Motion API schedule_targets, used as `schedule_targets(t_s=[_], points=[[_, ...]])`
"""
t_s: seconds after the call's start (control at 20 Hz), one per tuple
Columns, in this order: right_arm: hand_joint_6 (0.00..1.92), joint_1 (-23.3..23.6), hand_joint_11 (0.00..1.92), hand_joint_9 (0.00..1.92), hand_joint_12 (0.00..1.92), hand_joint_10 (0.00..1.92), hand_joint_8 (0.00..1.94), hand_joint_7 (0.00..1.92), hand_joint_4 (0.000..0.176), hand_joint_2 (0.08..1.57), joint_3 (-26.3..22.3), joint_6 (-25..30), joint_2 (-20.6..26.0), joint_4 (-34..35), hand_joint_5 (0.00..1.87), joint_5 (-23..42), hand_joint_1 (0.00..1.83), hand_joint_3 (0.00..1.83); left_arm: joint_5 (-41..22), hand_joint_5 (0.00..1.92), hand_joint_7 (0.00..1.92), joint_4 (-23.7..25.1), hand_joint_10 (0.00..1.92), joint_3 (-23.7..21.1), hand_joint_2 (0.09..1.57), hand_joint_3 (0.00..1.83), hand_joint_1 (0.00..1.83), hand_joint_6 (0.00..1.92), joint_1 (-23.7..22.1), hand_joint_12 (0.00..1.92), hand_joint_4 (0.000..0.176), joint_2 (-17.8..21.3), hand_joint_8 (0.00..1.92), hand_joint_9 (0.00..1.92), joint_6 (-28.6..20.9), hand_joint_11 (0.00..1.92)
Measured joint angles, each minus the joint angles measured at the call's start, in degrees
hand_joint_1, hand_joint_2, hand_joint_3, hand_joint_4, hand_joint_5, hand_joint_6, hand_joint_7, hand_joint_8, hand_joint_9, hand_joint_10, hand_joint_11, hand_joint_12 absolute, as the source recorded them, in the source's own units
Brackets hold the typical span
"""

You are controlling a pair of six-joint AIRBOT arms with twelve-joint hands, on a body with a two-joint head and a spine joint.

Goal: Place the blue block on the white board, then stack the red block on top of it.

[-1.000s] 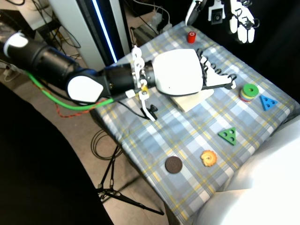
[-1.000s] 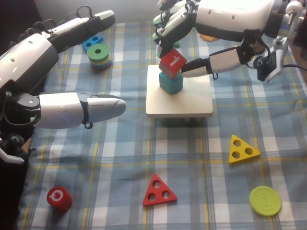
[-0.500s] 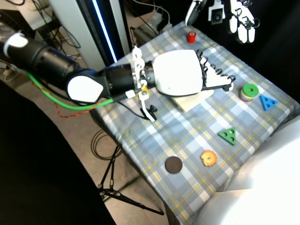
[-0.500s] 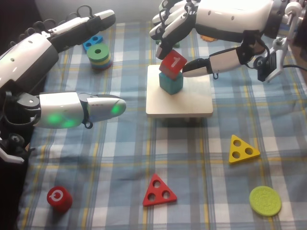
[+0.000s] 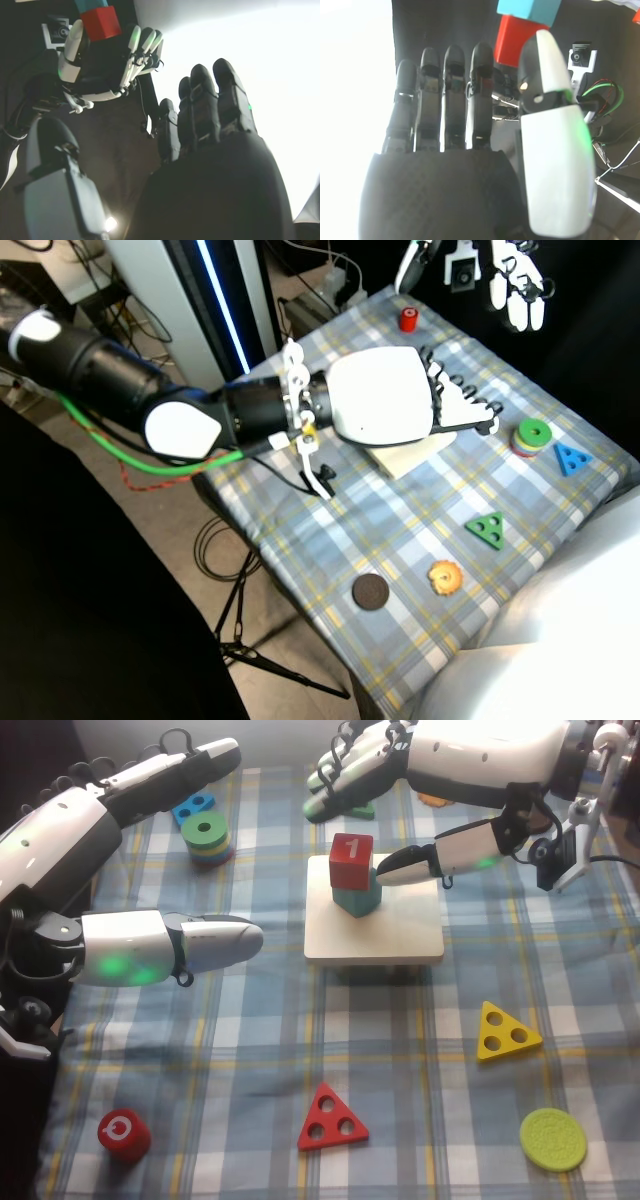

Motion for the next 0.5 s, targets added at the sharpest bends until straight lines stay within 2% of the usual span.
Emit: schedule_targets(t_s=[0.05, 0.1, 0.15, 0.2, 0.25, 0.3, 0.35, 0.4, 0.45, 0.5], points=[[0.00, 0.0, 0.00, 0.31, 0.79, 0.00, 0.00, 0.33, 0.054, 0.98, -0.7, 0.0, 0.4, 0.9, 0.28, 0.0, 0.94, 0.00, -0.3, 0.26, 0.25, 0.0, 0.00, 0.0, 0.81, 0.00, 0.77, 0.00, 0.0, 0.48, 0.161, 0.0, 0.00, 0.24, -0.3, 0.00], [0.00, 0.0, 0.00, 0.22, 0.55, 0.01, 0.01, 0.25, 0.057, 0.96, -1.3, 0.0, 0.9, 1.6, 0.18, 0.5, 0.94, 0.00, -0.8, 0.23, 0.22, 0.0, 0.00, 0.0, 0.82, 0.00, 0.77, 0.00, 0.0, 0.51, 0.139, 0.0, 0.00, 0.22, -1.4, 0.00], [0.00, 0.0, 0.00, 0.18, 0.43, 0.01, 0.01, 0.21, 0.058, 0.96, -2.1, 0.1, 1.7, 2.7, 0.13, 1.6, 0.93, 0.00, -1.7, 0.20, 0.22, 0.1, 0.00, 0.0, 0.83, 0.00, 0.72, 0.00, 0.1, 0.58, 0.133, 0.1, 0.00, 0.20, -3.2, 0.00], [0.00, 0.0, 0.00, 0.14, 0.31, 0.00, 0.00, 0.17, 0.069, 0.96, -2.7, 0.1, 2.4, 3.8, 0.09, 2.5, 0.89, 0.00, -2.3, 0.19, 0.20, 0.7, 0.00, 0.0, 0.84, 0.00, 0.66, 0.00, 0.2, 0.56, 0.130, 0.4, 0.00, 0.17, -4.7, 0.00], [0.00, -0.7, 0.00, 0.11, 0.29, 0.00, 0.00, 0.13, 0.060, 0.97, -4.1, -0.2, 4.5, 6.7, 0.06, 4.9, 0.82, 0.00, -4.0, 0.17, 0.18, 2.1, 0.00, 0.2, 0.84, 0.00, 0.65, 0.00, 0.7, 0.47, 0.119, 1.1, 0.00, 0.14, -8.8, 0.00], [0.00, -2.3, 0.00, 0.08, 0.23, 0.00, 0.00, 0.10, 0.075, 0.97, -5.7, -1.6, 6.4, 11.0, 0.03, 7.6, 0.75, 0.00, -5.6, 0.17, 0.18, 3.3, 0.00, 0.8, 0.83, 0.00, 0.64, 0.00, 1.2, 0.40, 0.117, 1.7, 0.00, 0.13, -12.7, 0.00], [0.00, -5.4, 0.00, 0.07, 0.05, 0.00, 0.00, 0.09, 0.100, 0.96, -8.0, -3.8, 9.4, 16.2, 0.01, 11.0, 0.71, 0.00, -7.6, 0.15, 0.14, 4.1, 0.00, 1.7, 0.82, 0.00, 0.72, 0.00, 1.9, 0.25, 0.120, 2.2, 0.00, 0.08, -17.9, 0.00], [0.00, -8.7, 0.00, 0.08, 0.01, 0.00, 0.00, 0.09, 0.108, 0.97, -10.1, -5.8, 11.9, 20.3, 0.00, 14.2, 0.70, 0.00, -9.6, 0.11, 0.12, 4.6, 0.00, 2.8, 0.81, 0.00, 0.74, 0.00, 2.4, 0.16, 0.139, 2.4, 0.00, 0.04, -22.9, 0.00], [0.00, -11.4, 0.00, 0.06, 0.00, 0.00, 0.00, 0.08, 0.099, 0.99, -11.6, -7.5, 13.6, 23.4, 0.00, 16.7, 0.66, 0.01, -11.3, 0.07, 0.08, 5.0, 0.00, 3.5, 0.82, 0.00, 0.72, 0.00, 2.6, 0.15, 0.142, 2.5, 0.00, 0.03, -26.4, 0.00], [0.00, -14.7, 0.00, 0.10, 0.00, 0.01, 0.00, 0.11, 0.085, 1.05, -14.1, -9.5, 15.5, 28.2, 0.02, 20.4, 0.64, 0.01, -13.8, 0.04, 0.09, 6.0, 0.00, 4.3, 0.82, 0.00, 0.67, 0.00, 3.1, 0.33, 0.154, 2.5, 0.00, 0.08, -31.0, 0.00]])
